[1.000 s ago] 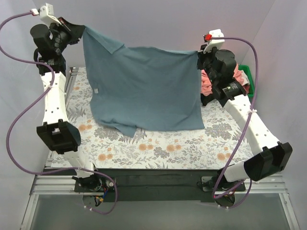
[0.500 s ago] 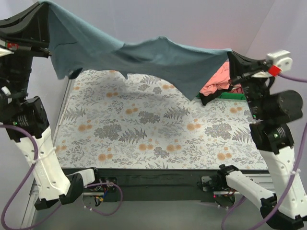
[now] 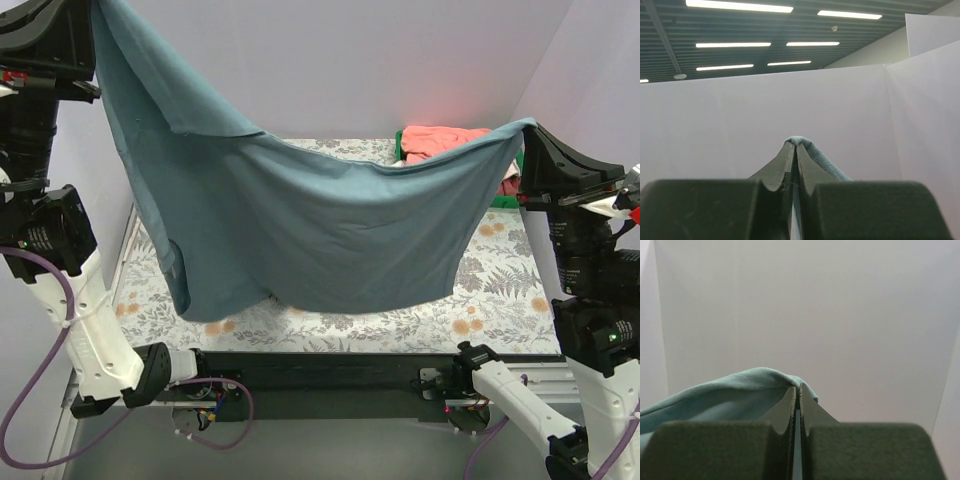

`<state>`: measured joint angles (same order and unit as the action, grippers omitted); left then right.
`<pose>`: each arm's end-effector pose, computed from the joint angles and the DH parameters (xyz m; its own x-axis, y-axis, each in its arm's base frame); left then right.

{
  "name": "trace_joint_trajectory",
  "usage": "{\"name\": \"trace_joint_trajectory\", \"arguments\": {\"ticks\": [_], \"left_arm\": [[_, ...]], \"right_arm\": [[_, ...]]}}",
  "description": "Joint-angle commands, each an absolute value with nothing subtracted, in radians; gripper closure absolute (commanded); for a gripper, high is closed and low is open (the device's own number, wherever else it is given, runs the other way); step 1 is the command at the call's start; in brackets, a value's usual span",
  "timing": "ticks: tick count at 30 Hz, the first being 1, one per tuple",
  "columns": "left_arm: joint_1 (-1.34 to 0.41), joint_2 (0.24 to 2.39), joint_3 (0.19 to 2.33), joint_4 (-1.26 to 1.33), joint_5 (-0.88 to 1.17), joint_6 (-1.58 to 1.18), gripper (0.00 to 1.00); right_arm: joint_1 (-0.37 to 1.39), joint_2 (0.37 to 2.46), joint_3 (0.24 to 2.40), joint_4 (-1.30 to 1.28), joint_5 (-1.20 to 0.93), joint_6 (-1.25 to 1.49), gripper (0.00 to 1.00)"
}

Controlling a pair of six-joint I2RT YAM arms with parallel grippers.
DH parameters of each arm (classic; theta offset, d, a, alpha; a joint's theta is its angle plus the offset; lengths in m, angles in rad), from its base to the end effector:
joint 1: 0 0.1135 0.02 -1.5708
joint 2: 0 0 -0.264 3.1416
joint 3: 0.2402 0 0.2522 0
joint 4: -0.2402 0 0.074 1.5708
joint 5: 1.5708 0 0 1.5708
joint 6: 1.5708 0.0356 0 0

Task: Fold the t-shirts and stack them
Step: Flatten the tshirt out

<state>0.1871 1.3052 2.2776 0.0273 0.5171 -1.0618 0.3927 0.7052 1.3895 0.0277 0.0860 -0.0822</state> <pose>0.0975 0.0005 0.6927 0.3147 -0.7130 -0.6266 0.7710 0.5771 -0.2694 0.0508 0.0177 0.5575 0.6280 0.1716 -0.7591 -0.2705 0.9627 -0.0062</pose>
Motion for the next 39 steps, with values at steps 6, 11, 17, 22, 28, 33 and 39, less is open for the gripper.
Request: {"name": "trace_joint_trajectory", "arguments": {"ticks": [6,11,17,22,28,33,39], "left_arm": [[0.183,1.402,2.218,0.119,0.512,-1.068,1.0],[0.183,1.517,2.013,0.21,0.468,-1.057,1.0],[0.184,1.966,2.063,0.21,0.44,-1.092,1.0],[0.164,2.333,2.302,0.183,0.448,-1.134,0.55],[0.1,2.309,2.102,0.161,0.298,-1.035,0.12],[0.072,2.085,1.754,0.186,0.244,-1.046,0.11],[0.04,1.899,1.39,0.155,0.216,-1.091,0.11]], "right_arm": [[0.388,0.807,1.384,0.1,0.234,-0.127,0.99],[0.388,0.975,1.338,0.201,0.317,-0.133,0.99],[0.387,1.345,1.38,0.278,0.4,-0.115,0.99],[0.353,1.743,1.583,0.262,0.492,-0.075,0.99],[0.334,1.977,1.789,0.106,0.465,-0.025,0.42],[0.35,1.924,1.688,0.106,0.329,-0.011,0.16],[0.39,1.819,1.477,0.103,0.073,0.029,0.16]]}}
